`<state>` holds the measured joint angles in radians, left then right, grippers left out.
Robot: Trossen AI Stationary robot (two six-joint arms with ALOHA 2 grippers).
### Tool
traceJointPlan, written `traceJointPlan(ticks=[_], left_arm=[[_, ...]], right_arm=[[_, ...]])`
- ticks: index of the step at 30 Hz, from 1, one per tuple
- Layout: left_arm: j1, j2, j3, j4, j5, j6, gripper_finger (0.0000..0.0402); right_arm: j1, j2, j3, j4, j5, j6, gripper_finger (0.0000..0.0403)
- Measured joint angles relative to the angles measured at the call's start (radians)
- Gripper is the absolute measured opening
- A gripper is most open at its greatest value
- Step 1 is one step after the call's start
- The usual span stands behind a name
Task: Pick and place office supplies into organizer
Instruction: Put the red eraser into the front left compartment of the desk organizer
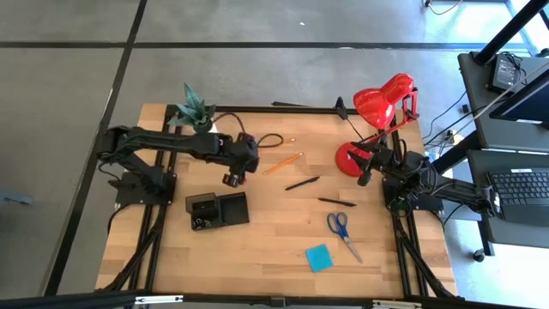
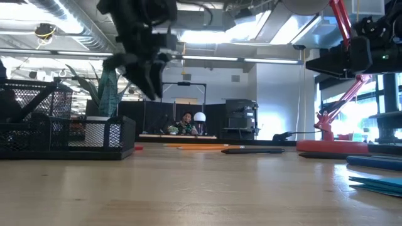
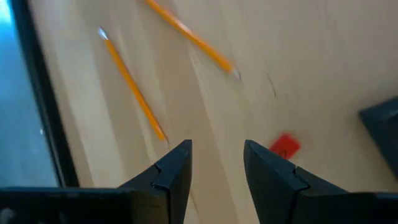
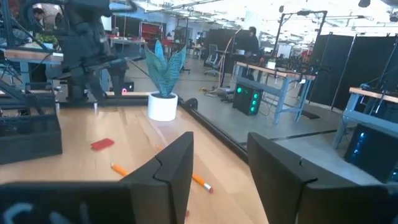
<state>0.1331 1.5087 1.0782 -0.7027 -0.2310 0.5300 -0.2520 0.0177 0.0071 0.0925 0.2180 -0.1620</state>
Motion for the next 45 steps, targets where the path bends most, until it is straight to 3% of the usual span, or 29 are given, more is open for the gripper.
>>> traceJointPlan(ticks=[9, 19, 24, 33, 41, 45], left_arm=[[-0.005, 0.108, 0.0, -0.146, -0.039, 0.032, 0.0139], [-0.008, 0.128, 0.0, -0.121, -0.086, 0.174, 0.0139], [-0.017, 0.128, 0.0, -0.093, -0.151, 0.13, 0.0139], [-0.021, 0.128, 0.0, -0.071, -0.153, -0.035, 0.0139], [-0.027, 0.128, 0.0, -0.07, -0.151, -0.037, 0.0142], [-0.035, 0.128, 0.0, -0.07, -0.151, 0.024, 0.0166]], right_arm=[[0.0, 0.0, 0.0, -0.034, 0.0, 0.049, 0.0154], [0.0, 0.0, 0.0, -0.032, 0.0, 0.051, 0.0154], [0.0, 0.0, 0.0, -0.032, 0.0, 0.024, 0.0154], [0.0, 0.0, 0.0, -0.032, 0.0, 0.011, 0.0154], [0.0, 0.0, 0.0, -0.032, 0.0, 0.04, 0.0154], [0.0, 0.0, 0.0, -0.032, 0.0, 0.074, 0.0154]])
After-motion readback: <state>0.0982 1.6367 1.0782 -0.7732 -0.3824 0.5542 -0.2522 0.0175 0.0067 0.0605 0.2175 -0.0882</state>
